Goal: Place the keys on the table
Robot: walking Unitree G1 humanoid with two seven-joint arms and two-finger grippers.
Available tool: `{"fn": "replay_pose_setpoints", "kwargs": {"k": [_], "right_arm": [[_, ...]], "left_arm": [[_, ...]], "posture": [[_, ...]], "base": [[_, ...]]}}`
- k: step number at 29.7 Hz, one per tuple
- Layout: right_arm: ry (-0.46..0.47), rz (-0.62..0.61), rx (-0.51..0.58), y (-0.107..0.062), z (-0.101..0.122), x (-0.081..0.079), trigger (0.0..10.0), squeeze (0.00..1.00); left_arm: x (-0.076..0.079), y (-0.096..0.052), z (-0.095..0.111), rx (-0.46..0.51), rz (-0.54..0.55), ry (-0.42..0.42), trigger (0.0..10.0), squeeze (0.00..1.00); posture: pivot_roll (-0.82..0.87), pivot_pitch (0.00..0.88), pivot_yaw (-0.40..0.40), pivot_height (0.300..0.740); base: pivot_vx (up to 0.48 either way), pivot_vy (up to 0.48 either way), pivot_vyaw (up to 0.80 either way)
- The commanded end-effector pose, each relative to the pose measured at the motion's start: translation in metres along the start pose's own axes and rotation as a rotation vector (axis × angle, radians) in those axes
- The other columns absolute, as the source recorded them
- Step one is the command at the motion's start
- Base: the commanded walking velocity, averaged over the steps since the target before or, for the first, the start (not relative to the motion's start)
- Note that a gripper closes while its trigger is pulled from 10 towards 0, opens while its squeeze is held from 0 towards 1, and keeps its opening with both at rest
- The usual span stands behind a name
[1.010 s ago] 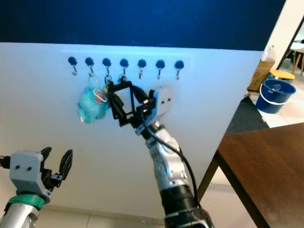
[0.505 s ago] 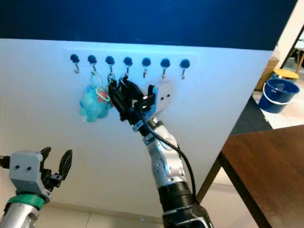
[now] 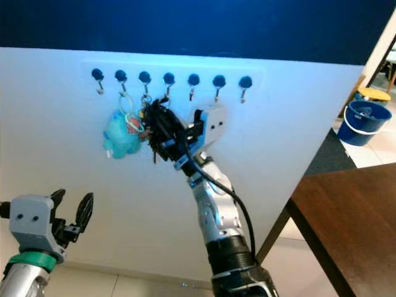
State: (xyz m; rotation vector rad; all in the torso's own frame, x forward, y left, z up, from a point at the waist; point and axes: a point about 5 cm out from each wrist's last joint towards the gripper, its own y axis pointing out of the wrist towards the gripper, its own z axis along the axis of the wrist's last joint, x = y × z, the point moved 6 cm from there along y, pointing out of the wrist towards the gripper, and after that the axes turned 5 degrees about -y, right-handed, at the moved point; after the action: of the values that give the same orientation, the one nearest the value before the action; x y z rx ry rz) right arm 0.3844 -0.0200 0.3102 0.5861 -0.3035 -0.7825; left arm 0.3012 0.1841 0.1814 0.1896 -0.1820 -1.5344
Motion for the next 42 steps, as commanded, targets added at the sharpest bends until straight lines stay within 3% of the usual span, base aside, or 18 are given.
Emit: {"fn": "replay_pose_setpoints", "kwargs": {"k": [1, 2, 4, 6, 7, 8, 9, 24, 26, 27, 29, 33, 34, 35, 36, 37, 42], "right_arm": [[0.012, 0.000, -0.001, 0.002, -0.001, -0.004, 4.8, 0.00], [0.011, -0.008, -0.007, 0.001, -0.002, -0.003, 10.0, 0.00], [0.011, -0.012, -0.010, 0.000, -0.003, -0.003, 10.0, 0.00], [0.012, -0.013, -0.013, -0.001, -0.003, -0.004, 9.5, 0.00], [0.015, -0.011, -0.008, 0.000, -0.001, -0.004, 2.5, 0.00], [0.016, -0.011, -0.005, 0.000, 0.000, -0.004, 2.5, 0.00], [0.020, -0.009, 0.001, 0.002, 0.002, -0.004, 0.0, 0.00], [0.069, 0.026, 0.084, 0.019, 0.033, -0.015, 0.3, 0.00], [0.073, 0.026, 0.091, 0.021, 0.036, -0.015, 0.8, 0.00], [0.083, 0.026, 0.106, 0.023, 0.041, -0.015, 2.0, 0.00], [0.086, 0.027, 0.110, 0.024, 0.043, -0.015, 2.0, 0.00], [0.093, 0.041, 0.120, 0.027, 0.049, -0.019, 3.3, 0.00], [0.095, 0.050, 0.120, 0.029, 0.051, -0.021, 4.5, 0.00], [0.093, 0.057, 0.116, 0.031, 0.052, -0.023, 6.7, 0.00], [0.093, 0.057, 0.116, 0.031, 0.052, -0.023, 6.7, 0.00], [0.090, 0.069, 0.112, 0.033, 0.053, -0.025, 10.0, 0.00], [0.082, 0.087, 0.086, 0.033, 0.048, -0.029, 10.0, 0.00]], "left_arm": [[-0.004, -0.003, -0.004, -0.020, 0.012, 0.012, 10.0, 0.00], [-0.004, -0.003, -0.004, -0.021, 0.011, 0.012, 10.0, 0.00], [-0.004, -0.003, -0.004, -0.022, 0.010, 0.012, 10.0, 0.00], [-0.003, -0.003, -0.004, -0.022, 0.008, 0.012, 10.0, 0.00], [-0.003, -0.002, -0.003, -0.022, 0.007, 0.013, 10.0, 0.00], [-0.002, -0.002, -0.003, -0.023, 0.006, 0.013, 10.0, 0.00], [-0.002, -0.002, -0.003, -0.023, 0.004, 0.013, 10.0, 0.00], [0.000, -0.003, -0.003, -0.027, -0.006, 0.016, 10.0, 0.00], [0.000, -0.003, -0.003, -0.027, -0.007, 0.016, 10.0, 0.00], [0.000, -0.002, -0.003, -0.028, -0.012, 0.017, 10.0, 0.00], [0.001, -0.002, -0.003, -0.028, -0.014, 0.017, 10.0, 0.00], [0.001, -0.002, -0.002, -0.029, -0.018, 0.017, 10.0, 0.00], [0.001, -0.002, -0.003, -0.030, -0.020, 0.018, 10.0, 0.00], [0.001, -0.002, -0.003, -0.031, -0.021, 0.019, 10.0, 0.00], [0.001, -0.002, -0.003, -0.031, -0.021, 0.019, 10.0, 0.00], [0.001, -0.002, -0.003, -0.031, -0.022, 0.020, 10.0, 0.00], [0.002, -0.002, -0.003, -0.033, -0.023, 0.022, 10.0, 0.00]], "posture": [[-0.13, 0.102, 0.086, 0.740], [-0.13, 0.102, 0.086, 0.740], [-0.13, 0.106, 0.090, 0.740], [-0.13, 0.106, 0.090, 0.740], [-0.13, 0.106, 0.090, 0.740], [-0.13, 0.106, 0.090, 0.740], [-0.13, 0.106, 0.090, 0.740], [-0.13, 0.115, 0.095, 0.740], [-0.13, 0.115, 0.095, 0.740], [-0.13, 0.115, 0.095, 0.740], [-0.13, 0.115, 0.095, 0.740], [-0.13, 0.117, 0.099, 0.740], [-0.13, 0.117, 0.099, 0.740], [-0.13, 0.117, 0.099, 0.740], [-0.13, 0.117, 0.099, 0.740], [-0.13, 0.117, 0.099, 0.740], [-0.13, 0.117, 0.099, 0.740]], "base": [[0.000, 0.000, 0.00], [0.000, 0.000, 0.00], [0.000, 0.000, 0.00], [0.000, 0.000, 0.00], [0.000, 0.000, 0.00], [0.000, 0.000, 0.00], [0.000, 0.000, 0.00], [0.000, 0.000, 0.00], [0.000, 0.000, 0.00], [0.000, 0.000, 0.00], [0.000, 0.000, 0.00], [0.000, 0.000, 0.00], [0.000, 0.000, 0.00], [0.000, 0.000, 0.00], [0.000, 0.000, 0.00], [0.000, 0.000, 0.00], [0.000, 0.000, 0.00]]}}
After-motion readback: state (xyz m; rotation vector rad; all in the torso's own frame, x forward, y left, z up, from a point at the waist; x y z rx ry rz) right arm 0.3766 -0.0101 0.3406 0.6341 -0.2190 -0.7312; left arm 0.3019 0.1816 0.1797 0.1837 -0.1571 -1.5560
